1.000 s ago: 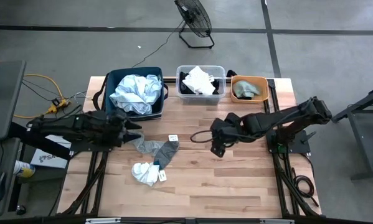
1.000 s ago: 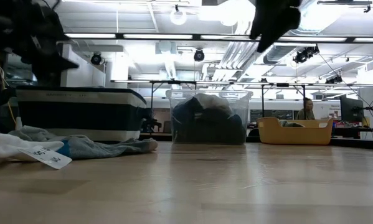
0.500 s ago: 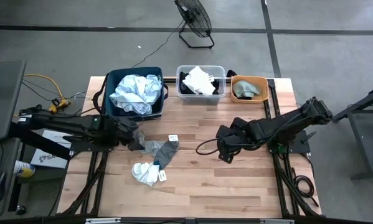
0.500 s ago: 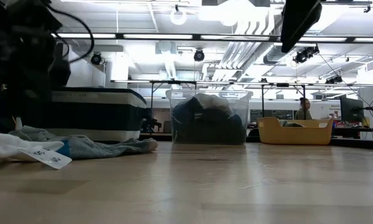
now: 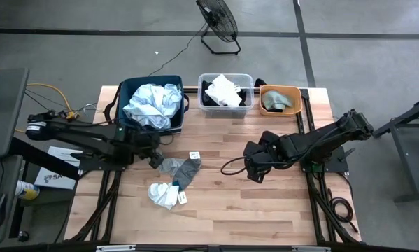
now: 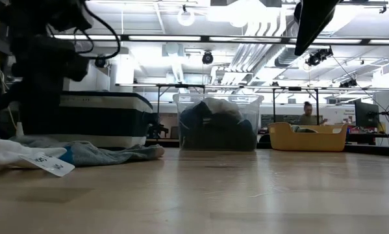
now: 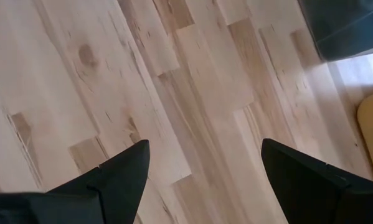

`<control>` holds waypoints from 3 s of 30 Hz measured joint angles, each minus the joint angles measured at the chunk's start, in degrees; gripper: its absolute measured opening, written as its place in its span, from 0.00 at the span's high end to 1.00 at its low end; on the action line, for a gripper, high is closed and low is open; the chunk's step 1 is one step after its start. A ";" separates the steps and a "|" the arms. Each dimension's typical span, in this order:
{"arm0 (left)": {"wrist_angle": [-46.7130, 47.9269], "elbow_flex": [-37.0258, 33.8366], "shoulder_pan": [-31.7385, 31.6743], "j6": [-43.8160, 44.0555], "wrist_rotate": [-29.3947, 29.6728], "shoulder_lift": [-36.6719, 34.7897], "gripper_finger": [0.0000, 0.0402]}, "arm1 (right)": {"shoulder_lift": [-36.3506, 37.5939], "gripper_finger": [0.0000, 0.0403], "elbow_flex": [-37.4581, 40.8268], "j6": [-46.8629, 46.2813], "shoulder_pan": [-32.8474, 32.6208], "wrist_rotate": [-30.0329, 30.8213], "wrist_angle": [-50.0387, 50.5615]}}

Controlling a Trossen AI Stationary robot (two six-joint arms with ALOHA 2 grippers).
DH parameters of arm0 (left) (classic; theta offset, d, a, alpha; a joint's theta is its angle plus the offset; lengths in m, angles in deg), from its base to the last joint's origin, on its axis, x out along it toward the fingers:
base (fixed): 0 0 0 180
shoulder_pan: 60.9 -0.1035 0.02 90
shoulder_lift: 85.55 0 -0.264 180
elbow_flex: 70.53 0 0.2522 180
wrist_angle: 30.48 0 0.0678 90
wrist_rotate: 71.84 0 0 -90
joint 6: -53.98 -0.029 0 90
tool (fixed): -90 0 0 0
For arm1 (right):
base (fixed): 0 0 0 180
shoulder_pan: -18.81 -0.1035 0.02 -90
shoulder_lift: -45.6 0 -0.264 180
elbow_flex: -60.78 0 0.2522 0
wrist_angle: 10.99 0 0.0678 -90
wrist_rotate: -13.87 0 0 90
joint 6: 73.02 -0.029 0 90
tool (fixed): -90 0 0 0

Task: Pick & Place Cloths
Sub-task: Put the gray sock into the yellow bin

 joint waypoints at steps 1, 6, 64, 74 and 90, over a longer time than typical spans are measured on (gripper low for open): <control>1.98 1.12 0.00 -0.88 0.68 1.33 0.28 | 0.00 0.25 0.00 0.24 0.00 0.20 0.00; 5.08 2.06 -0.02 -2.17 0.81 7.71 0.28 | 0.00 0.25 0.00 0.98 0.00 1.12 -0.04; 2.58 40.95 -0.02 -23.26 2.50 23.85 0.99 | 0.00 0.25 -0.02 20.83 2.38 5.37 -30.67; -5.51 43.92 -0.02 -21.77 3.77 23.85 0.99 | 0.00 0.25 -0.02 37.17 5.79 5.33 -46.48; -18.90 43.92 -0.02 -19.97 -1.00 23.85 0.99 | -0.17 0.25 -0.02 44.32 10.59 -3.52 -48.14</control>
